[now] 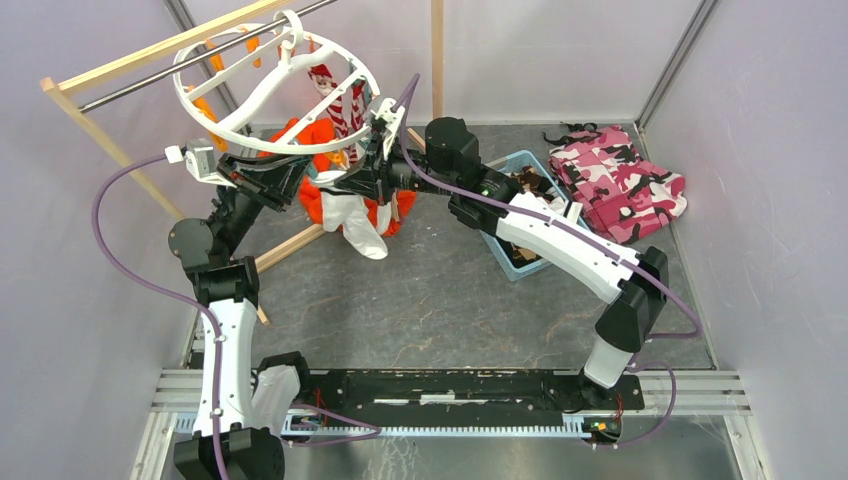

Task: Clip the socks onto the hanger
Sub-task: Clamp the sock onto the hanger.

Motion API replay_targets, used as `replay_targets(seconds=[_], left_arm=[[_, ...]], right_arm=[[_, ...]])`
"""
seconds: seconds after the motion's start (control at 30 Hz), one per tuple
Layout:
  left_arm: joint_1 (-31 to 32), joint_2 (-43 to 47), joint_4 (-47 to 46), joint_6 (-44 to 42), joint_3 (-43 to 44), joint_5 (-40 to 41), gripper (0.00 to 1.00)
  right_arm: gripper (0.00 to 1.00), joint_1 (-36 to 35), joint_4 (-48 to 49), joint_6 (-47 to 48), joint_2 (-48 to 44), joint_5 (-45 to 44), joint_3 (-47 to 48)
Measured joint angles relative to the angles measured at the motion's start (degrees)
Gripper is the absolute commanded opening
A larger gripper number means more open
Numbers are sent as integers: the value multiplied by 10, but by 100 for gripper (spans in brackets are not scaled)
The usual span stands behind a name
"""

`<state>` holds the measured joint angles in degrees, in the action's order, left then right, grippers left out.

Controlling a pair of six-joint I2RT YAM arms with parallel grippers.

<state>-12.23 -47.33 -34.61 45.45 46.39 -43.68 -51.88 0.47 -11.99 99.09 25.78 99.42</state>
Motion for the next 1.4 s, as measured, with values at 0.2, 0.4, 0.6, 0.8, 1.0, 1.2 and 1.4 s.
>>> replay_targets(seconds=[0.2,0.4,0.6,0.8,1.0,1.2,1.4], left_arm=[[0,-3,-7,4,0,0,5],[0,-3,-7,4,0,0,5],[0,-3,-7,4,0,0,6],[0,-3,-6,4,0,0,5],[0,-2,0,4,0,0,5],[0,-1,2,4,0,0,5],[0,0,2,4,0,0,5]], right_arm=[[0,-2,-12,19,3,-9,3],[0,-2,-14,23,3,-10,20],[0,-2,-14,25,3,-8,27],[0,-2,-21,45,3,-12,27],[0,-1,-27,57,3,-19,24],[0,-1,-27,56,3,-19,26],[0,-2,-20,41,3,-18,37]])
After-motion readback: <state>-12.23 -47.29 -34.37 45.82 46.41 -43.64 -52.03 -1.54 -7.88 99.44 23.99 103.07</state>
